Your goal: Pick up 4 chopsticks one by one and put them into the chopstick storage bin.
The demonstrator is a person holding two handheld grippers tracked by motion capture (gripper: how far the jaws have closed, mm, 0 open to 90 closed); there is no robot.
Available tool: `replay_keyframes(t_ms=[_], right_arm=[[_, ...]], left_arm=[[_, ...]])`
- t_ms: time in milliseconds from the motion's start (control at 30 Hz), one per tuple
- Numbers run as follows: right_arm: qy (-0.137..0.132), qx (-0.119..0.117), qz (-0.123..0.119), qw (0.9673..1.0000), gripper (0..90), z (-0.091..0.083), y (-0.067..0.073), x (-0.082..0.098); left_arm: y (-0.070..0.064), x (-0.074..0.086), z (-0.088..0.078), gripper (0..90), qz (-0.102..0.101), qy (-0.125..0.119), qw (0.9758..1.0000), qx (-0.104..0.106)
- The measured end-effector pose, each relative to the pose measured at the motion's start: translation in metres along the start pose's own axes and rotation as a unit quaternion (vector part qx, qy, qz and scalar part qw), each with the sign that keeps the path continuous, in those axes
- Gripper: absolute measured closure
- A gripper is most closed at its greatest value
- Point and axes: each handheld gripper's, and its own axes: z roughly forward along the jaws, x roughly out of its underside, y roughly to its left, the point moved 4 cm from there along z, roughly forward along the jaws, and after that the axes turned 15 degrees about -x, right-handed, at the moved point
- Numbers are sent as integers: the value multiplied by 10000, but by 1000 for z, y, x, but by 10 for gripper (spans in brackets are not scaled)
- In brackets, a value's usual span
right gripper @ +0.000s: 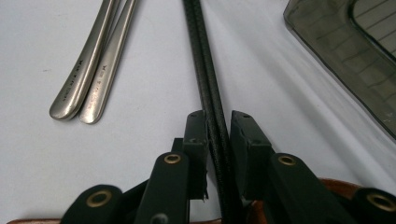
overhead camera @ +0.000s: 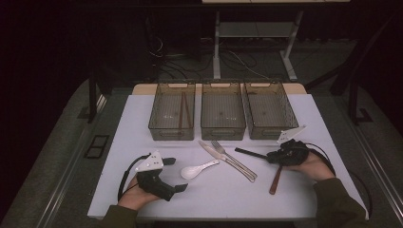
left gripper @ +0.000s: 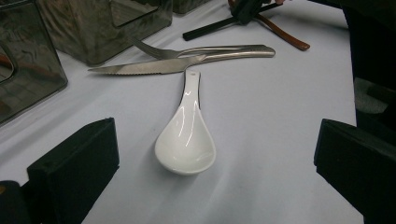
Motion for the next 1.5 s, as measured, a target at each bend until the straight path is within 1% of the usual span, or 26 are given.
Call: replay_keyframes(t_ms=[167, 567, 667, 733, 933, 1033, 1067, 1133, 1200, 1300, 1400, 1500], right_arm=[[40, -31, 6, 10000, 796, 1, 0, 0], [52, -24, 27, 10000, 793, 1, 1, 0], [59, -53, 41, 10000, 760, 2, 1, 0], [43, -41, 45, 10000, 715, 1, 2, 0], [-125, -52, 28, 9999, 637, -2, 5, -3], [-250, 13, 24, 9997, 629, -8, 7, -4], [-314, 50, 17, 9995, 631, -11, 8, -4], [-439, 92, 15, 9990, 661, -17, 10, -5], [-509, 176, 16, 9985, 728, -23, 12, -5], [-522, 238, 54, 9983, 790, -28, 12, 0], [-451, 280, 103, 9985, 815, -30, 11, 6], [-408, 260, 105, 9988, 817, -31, 10, 11]], left_arm=[[0, 0, 0, 0, 0, -3, 10000, -3], [0, 0, 0, 0, 1, -1, 10000, -1], [0, 0, 0, 0, -1, -1, 10000, 1], [0, 0, 0, 0, 7, 10, 10000, 4], [0, 0, 0, 0, 2, 4, 10000, 3], [0, 0, -1, 0, -2, -6, 10000, -6], [0, 0, -1, 0, -5, -11, 10000, -5], [1, 0, -1, 0, -5, -12, 10000, -5], [1, 0, -1, 0, -7, -11, 10000, -1], [0, 0, -1, 0, -5, -12, 10000, -4], [0, 0, -1, 0, -11, -21, 10000, -3], [0, 0, -1, 0, -9, -16, 10000, -7]])
